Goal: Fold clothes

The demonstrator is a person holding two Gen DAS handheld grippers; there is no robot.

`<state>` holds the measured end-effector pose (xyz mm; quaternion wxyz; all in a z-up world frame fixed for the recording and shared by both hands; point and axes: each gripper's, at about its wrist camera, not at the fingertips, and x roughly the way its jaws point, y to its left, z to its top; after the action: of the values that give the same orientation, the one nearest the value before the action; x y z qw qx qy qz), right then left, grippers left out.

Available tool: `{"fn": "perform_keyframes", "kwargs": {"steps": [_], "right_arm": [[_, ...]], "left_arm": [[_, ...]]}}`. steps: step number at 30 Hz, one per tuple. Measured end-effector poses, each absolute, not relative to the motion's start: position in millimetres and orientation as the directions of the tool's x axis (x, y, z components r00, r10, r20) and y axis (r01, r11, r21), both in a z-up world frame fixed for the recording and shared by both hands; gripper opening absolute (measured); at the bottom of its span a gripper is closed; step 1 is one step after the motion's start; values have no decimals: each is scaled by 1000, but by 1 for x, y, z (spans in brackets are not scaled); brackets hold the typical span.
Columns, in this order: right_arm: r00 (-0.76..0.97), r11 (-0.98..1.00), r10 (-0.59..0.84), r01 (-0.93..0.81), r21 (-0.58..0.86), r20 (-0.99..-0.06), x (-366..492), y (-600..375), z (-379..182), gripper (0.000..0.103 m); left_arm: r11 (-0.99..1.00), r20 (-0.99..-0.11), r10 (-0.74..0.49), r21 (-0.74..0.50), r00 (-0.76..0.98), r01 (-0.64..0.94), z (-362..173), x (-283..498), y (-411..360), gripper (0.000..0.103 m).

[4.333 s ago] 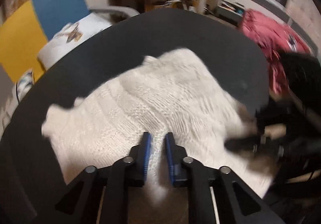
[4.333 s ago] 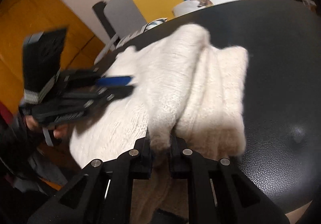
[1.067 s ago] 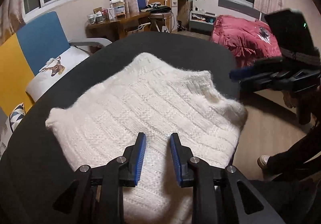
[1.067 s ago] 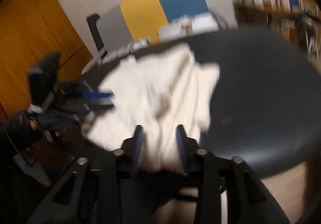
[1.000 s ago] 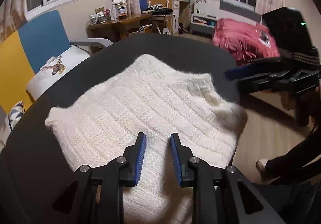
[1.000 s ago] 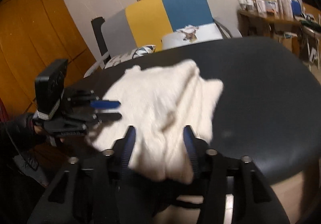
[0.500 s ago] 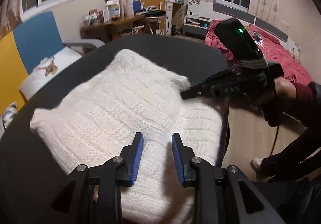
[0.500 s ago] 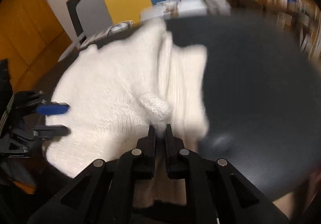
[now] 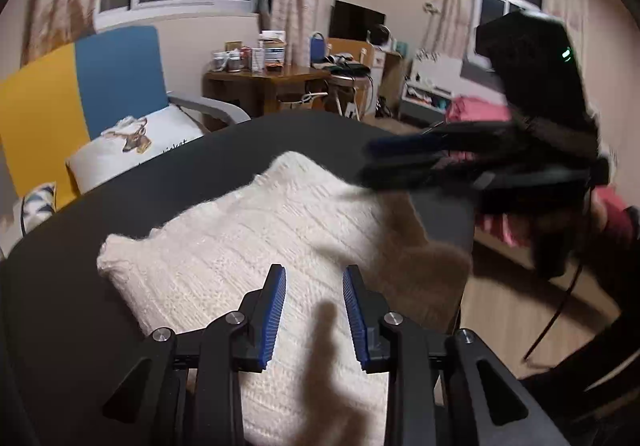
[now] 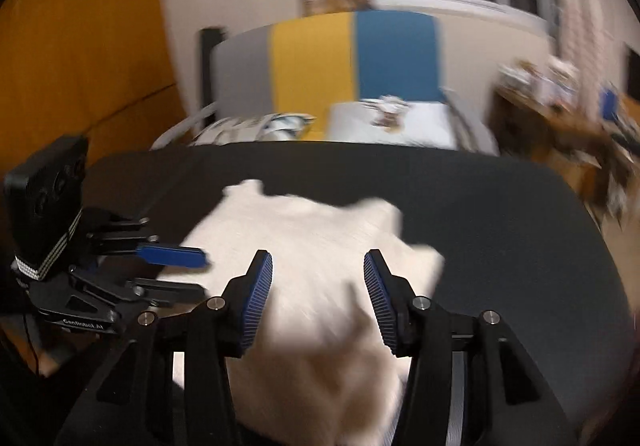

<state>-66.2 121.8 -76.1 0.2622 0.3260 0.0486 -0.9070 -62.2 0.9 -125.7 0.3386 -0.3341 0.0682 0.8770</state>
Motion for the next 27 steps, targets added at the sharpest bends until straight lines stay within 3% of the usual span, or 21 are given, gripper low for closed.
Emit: {"fn": "perform_keyframes", "kwargs": {"steps": [3,5,8,13,19,23,27], "right_arm": [[-571,-864,-386,500,66,-724,-100,108,-105,51],[-509,-886,-340,456,88,-791,-122,119,-134,45],[-492,-882,-420,419,216,-762,-123,139,-142,45],[-478,-868,-431,451,208,-765,-127,134,-123,45],[-521,-812,-484,567,139,-703,-140,110,-76,47],[-424,-847,-356,523,96,-833,-180,94,-113,47],[-405,-861,-391,477,174,-827,-188,111,-137,45]], "left_arm": [[-779,-703,513,-141,-492,-611,-147,-73,9,29],[-778,-715,526,-186,-461,-600,-154,-75,8,30],[-773,-666,573,-246,-478,-584,-146,-76,-3,30],[-822,-604,560,-323,-566,-469,-128,-100,-44,30],[-879,-687,476,-381,-549,-286,-140,-159,-65,30],[-908,-796,418,-370,-437,-196,-171,-194,-56,30],[-904,-799,427,-384,-423,-186,-173,-201,-54,30]]}}
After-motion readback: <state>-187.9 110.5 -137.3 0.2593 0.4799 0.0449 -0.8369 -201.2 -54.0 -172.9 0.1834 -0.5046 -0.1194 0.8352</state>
